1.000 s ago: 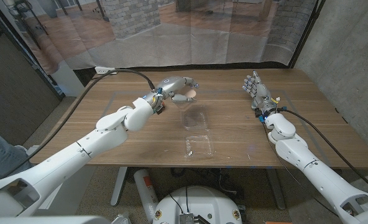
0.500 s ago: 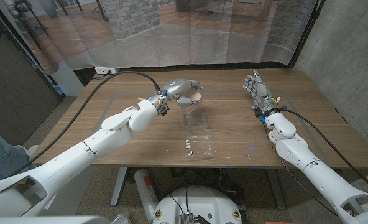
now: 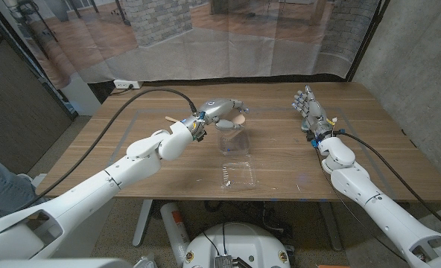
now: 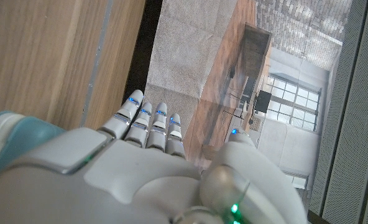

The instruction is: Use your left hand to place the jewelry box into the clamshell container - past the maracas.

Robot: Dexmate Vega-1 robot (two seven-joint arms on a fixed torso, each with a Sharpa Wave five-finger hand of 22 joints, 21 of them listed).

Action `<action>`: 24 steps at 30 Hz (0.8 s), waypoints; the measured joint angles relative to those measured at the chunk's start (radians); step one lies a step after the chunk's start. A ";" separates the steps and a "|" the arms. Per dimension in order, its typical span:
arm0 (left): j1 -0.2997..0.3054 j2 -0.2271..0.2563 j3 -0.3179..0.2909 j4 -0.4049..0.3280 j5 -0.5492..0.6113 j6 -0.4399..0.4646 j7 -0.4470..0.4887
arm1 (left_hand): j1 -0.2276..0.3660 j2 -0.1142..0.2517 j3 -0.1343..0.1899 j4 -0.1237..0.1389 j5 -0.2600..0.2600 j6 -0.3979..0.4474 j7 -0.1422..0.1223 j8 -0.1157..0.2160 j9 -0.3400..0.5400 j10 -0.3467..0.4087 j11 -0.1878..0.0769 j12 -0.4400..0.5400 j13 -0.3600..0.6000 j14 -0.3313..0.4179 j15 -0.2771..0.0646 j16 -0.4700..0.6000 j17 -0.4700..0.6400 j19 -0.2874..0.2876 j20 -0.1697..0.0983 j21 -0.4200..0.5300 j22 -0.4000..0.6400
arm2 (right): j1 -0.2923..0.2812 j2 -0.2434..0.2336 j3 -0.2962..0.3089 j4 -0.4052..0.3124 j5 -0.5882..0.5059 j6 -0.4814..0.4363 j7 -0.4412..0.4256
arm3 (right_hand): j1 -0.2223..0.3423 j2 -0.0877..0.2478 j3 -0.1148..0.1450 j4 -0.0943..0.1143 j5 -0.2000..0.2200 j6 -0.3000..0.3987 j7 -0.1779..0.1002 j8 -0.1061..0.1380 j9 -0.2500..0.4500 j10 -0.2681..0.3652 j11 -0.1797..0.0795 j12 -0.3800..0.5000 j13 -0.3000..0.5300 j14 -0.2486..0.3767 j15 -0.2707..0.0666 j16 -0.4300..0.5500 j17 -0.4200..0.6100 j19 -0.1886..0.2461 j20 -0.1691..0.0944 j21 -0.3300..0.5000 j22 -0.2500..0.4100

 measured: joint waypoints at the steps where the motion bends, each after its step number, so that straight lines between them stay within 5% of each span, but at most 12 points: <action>1: 0.000 0.000 0.000 0.000 0.000 0.000 0.000 | 0.000 0.000 0.001 -0.001 0.000 0.000 0.000 0.003 0.000 0.000 0.000 0.000 0.000 0.000 0.000 -0.001 0.000 0.000 0.000 0.000 0.000 | 0.000 0.000 0.000 0.000 0.000 0.000 0.000 | 0.000 0.000 0.000 0.000 0.000 0.000 0.000 0.000 0.000 0.000 0.000 0.000 0.000 0.000 0.000 0.000 0.000 0.000 0.000 0.000 0.000; 24: -0.013 -0.034 0.029 0.070 0.007 -0.028 0.031 | 0.000 0.000 0.004 0.001 -0.005 0.007 -0.007 0.003 -0.005 0.009 -0.009 -0.009 0.009 -0.007 0.001 -0.015 0.000 -0.024 -0.005 0.000 0.001 | -0.001 0.000 0.003 0.007 0.005 -0.002 0.002 | 0.000 0.000 -0.004 -0.004 0.000 0.000 0.000 0.000 0.000 0.000 0.000 0.000 0.000 0.000 0.000 0.000 0.000 0.000 0.000 -0.007 0.000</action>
